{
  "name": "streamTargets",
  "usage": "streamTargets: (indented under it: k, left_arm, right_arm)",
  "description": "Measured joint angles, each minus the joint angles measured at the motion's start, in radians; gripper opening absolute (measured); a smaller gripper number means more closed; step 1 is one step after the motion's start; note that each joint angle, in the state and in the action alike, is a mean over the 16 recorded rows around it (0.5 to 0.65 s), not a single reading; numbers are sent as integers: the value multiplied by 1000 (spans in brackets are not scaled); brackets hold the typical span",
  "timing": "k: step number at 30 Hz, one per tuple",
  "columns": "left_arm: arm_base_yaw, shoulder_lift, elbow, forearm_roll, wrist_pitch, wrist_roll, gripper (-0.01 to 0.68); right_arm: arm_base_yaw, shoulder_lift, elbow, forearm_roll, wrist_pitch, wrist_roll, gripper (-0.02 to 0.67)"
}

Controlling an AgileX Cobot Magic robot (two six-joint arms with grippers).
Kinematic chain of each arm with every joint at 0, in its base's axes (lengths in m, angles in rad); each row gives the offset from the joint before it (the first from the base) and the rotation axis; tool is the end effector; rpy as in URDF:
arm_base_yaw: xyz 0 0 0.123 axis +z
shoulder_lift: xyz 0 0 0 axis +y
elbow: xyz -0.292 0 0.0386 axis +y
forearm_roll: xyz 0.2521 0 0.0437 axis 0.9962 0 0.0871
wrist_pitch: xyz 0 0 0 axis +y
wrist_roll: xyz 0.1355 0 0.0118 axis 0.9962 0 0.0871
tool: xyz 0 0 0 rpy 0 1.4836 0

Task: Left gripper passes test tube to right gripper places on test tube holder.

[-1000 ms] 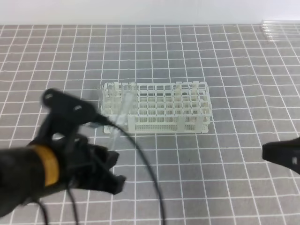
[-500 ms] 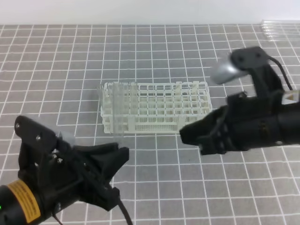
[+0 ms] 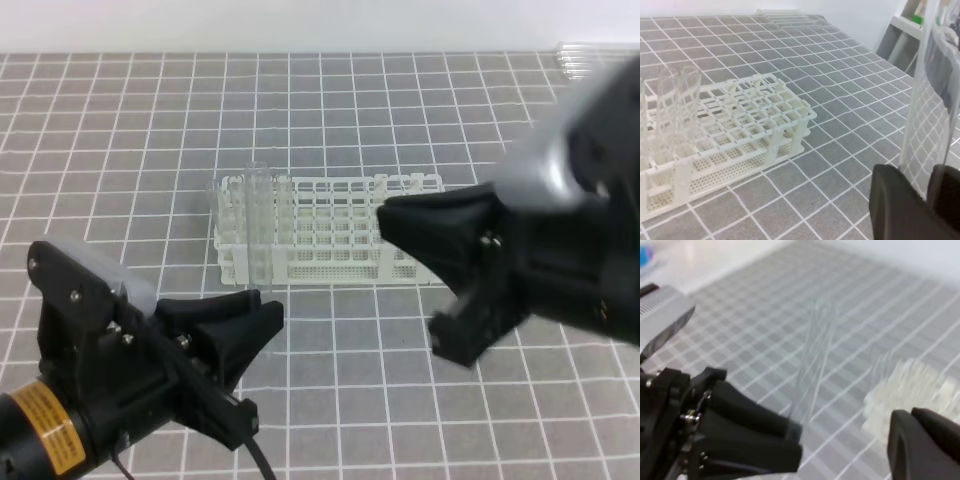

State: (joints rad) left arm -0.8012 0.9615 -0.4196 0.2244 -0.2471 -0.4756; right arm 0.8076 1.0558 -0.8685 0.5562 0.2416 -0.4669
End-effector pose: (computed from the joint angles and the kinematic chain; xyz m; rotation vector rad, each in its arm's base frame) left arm 0.1588 -0.1745 0.2631 0.5376 1.7779 -0.8000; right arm 0.1771 0.2101 0.3514 -0.7770 1.7773 0.7180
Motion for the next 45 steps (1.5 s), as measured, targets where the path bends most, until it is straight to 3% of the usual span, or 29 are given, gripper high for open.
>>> streamTargets:
  k: [8,14,21,36,45]
  left_arm:
    - [0,6,0,-1,-7,10,47]
    - [0,36,0,0,-18,10,52]
    - [0,101,0,6,-85,10,41]
    - [-1,162,0,53,-206,30,75]
    - [-1,163,0,59,-255,49,87]
  right_arm:
    - [159,-113,245,-23,-474,-96,-13]
    - [233,-135,345,-29,-678,-88,-10]
    - [254,-101,308,-30,-657,-27,47]
    - [254,62,155,53,-578,-4,383]
    - [254,160,115,99,-657,10,425]
